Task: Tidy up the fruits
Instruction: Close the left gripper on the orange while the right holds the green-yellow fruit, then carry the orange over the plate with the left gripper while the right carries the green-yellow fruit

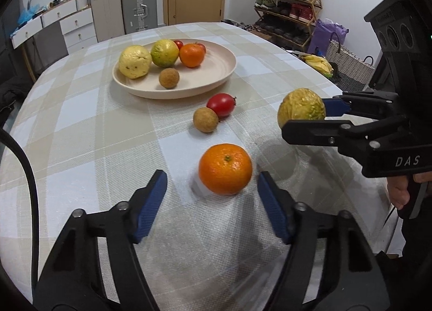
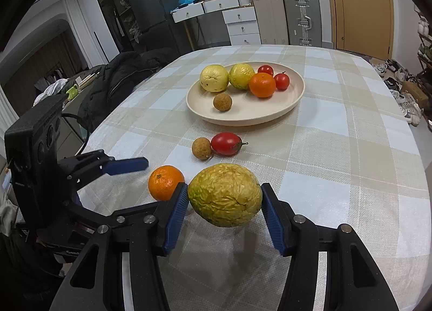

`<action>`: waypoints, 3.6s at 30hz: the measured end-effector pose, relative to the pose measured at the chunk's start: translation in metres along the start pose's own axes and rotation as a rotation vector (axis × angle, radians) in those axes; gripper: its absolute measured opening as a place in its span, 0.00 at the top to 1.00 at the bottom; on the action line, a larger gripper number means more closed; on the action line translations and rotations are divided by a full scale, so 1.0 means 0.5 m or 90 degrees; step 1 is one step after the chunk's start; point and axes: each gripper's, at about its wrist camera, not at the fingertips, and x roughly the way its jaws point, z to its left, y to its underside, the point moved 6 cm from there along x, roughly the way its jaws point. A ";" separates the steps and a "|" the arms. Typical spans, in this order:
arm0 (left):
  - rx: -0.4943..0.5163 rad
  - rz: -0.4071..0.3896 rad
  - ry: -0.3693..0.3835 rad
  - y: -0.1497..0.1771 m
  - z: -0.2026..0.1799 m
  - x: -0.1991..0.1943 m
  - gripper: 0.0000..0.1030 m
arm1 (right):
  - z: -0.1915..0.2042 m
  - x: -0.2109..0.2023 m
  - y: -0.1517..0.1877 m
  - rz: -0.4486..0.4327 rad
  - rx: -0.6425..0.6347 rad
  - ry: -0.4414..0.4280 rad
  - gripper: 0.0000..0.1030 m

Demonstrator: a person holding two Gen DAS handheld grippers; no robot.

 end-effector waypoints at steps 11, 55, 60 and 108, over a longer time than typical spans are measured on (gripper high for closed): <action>-0.002 -0.003 0.036 -0.003 -0.010 0.007 0.63 | -0.001 -0.002 0.002 -0.003 0.000 0.000 0.46; -0.038 -0.079 -0.004 -0.025 0.047 -0.045 0.64 | -0.009 0.018 0.014 -0.003 -0.002 0.009 0.52; -0.047 -0.094 -0.020 -0.036 0.065 -0.049 0.64 | -0.005 0.007 0.002 -0.032 0.009 -0.001 0.52; -0.102 -0.117 -0.080 -0.214 0.183 0.093 0.64 | -0.102 0.111 -0.177 -0.098 0.151 0.015 0.52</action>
